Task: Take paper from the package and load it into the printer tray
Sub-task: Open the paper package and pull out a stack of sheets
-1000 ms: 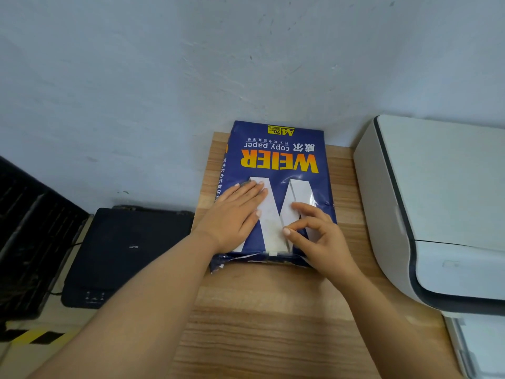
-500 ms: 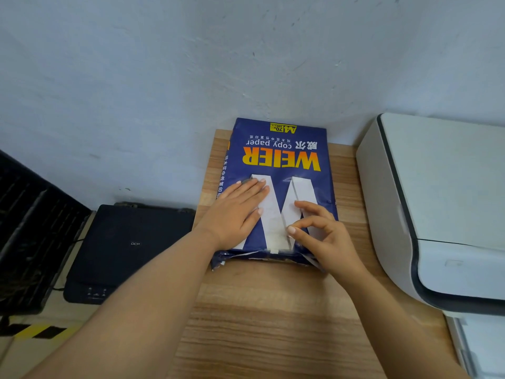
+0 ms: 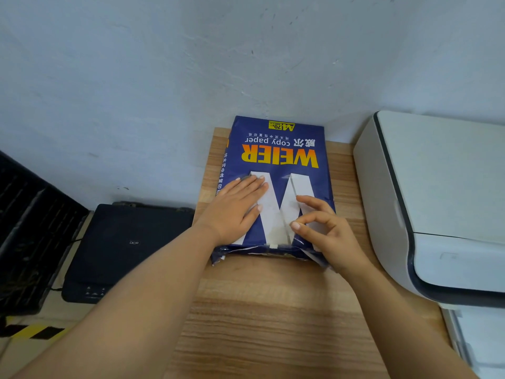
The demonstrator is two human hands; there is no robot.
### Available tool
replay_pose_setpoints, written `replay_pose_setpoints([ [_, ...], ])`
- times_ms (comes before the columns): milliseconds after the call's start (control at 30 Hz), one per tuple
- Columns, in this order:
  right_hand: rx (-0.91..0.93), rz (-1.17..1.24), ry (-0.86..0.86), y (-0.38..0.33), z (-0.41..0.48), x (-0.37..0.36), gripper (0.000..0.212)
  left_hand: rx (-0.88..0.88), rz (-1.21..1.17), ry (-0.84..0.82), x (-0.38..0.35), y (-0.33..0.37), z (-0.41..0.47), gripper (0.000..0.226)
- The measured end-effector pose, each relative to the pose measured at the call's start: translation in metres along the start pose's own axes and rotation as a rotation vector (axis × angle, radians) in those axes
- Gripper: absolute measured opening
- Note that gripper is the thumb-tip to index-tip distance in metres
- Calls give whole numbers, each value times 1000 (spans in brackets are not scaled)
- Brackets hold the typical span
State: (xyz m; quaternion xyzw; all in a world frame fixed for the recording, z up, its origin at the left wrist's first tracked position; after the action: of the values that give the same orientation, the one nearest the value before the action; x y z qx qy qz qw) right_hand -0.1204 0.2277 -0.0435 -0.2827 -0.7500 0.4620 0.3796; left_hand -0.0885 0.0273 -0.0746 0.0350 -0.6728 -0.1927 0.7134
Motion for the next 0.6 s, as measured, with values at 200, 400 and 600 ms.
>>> replay_pose_setpoints([
  [200, -7, 32, -27, -3, -3, 2, 9, -5, 10, 4, 0, 0, 0, 52],
  [400, -6, 4, -15, -5, -2, 1, 13, 2, 5, -11, -1, 0, 0, 57],
  [600, 65, -86, 62, 7, -25, -12, 4, 24, 42, -75, -5, -2, 0, 84],
])
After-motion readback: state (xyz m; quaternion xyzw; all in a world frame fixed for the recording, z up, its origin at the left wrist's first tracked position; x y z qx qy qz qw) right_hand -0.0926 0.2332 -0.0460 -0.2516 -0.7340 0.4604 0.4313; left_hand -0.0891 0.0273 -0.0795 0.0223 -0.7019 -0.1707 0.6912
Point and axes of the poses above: each hand's wrist, its own z-axis towards the middle knuckle, its own x-axis out of the back of the hand, y = z × x, the point moved 4 cm from there along z, towards the middle knuckle, and after that the axes turned 6 degrees about -x, right-handed, at the moved point
